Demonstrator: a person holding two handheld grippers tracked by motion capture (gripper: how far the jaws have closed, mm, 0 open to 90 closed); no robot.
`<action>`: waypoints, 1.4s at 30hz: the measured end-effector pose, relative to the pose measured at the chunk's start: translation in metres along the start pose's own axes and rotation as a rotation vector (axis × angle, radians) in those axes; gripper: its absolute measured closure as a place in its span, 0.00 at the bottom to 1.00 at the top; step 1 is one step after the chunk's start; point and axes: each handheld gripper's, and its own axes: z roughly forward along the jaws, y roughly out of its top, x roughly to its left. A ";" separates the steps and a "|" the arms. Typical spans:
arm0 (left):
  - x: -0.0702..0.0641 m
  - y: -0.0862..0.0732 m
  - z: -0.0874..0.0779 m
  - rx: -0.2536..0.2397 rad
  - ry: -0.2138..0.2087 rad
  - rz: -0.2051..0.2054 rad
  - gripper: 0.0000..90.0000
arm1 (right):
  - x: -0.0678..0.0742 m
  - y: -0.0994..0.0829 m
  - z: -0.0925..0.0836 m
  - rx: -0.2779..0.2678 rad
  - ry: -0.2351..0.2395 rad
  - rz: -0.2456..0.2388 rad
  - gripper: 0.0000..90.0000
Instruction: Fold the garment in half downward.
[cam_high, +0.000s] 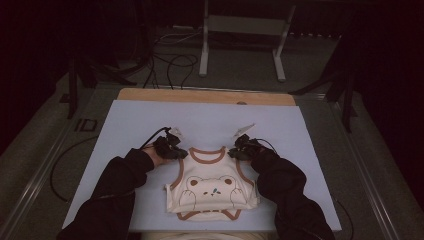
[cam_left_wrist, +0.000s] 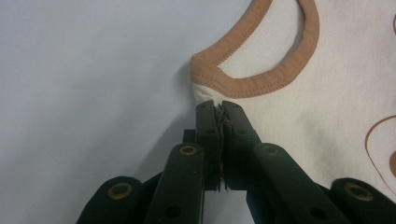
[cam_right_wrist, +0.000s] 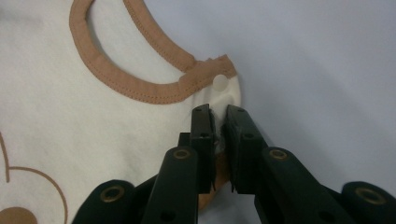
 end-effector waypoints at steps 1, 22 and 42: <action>0.000 0.000 0.000 0.000 0.000 0.000 0.97 | 0.000 0.000 0.000 0.000 0.000 0.000 0.92; -0.005 0.014 -0.033 -0.073 0.025 0.016 0.97 | 0.001 0.011 -0.027 -0.056 -0.032 -0.024 0.92; -0.009 0.035 -0.068 -0.147 0.070 0.064 0.97 | -0.001 0.030 -0.063 -0.139 -0.090 -0.068 0.92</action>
